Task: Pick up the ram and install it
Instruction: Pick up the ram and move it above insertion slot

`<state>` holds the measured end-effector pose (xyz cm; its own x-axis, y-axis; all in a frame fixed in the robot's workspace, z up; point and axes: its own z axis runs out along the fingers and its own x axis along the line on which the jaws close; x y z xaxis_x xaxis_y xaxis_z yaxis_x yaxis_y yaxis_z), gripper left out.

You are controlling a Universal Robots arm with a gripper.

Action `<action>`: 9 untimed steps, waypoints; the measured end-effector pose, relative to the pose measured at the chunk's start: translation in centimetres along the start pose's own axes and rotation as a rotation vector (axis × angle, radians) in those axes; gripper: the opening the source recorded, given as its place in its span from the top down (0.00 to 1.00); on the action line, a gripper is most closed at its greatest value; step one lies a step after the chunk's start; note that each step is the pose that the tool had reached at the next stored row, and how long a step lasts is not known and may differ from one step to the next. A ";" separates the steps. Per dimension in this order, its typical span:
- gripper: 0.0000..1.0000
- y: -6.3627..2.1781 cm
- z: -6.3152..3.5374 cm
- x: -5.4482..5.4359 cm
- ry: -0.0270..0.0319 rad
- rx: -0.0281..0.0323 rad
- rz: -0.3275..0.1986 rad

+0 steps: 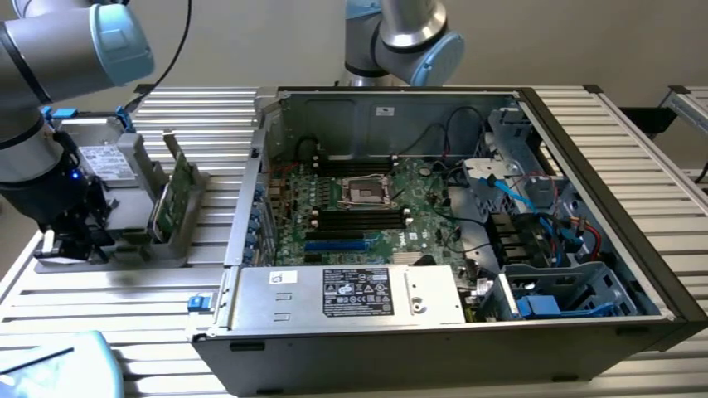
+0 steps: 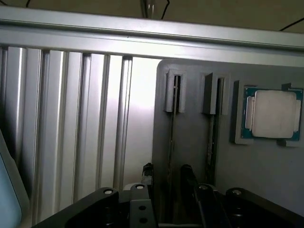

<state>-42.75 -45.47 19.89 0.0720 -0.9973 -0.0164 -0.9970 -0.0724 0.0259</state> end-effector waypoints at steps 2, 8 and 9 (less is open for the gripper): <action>0.63 -0.01 0.11 -0.1 0.0000 -0.0004 0.004; 0.63 0.04 0.24 -0.3 -0.0004 0.0001 0.012; 0.63 0.07 0.25 -0.3 -0.0004 0.0001 0.014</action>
<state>-42.85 -45.13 19.65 0.0582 -0.9982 -0.0165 -0.9979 -0.0586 0.0261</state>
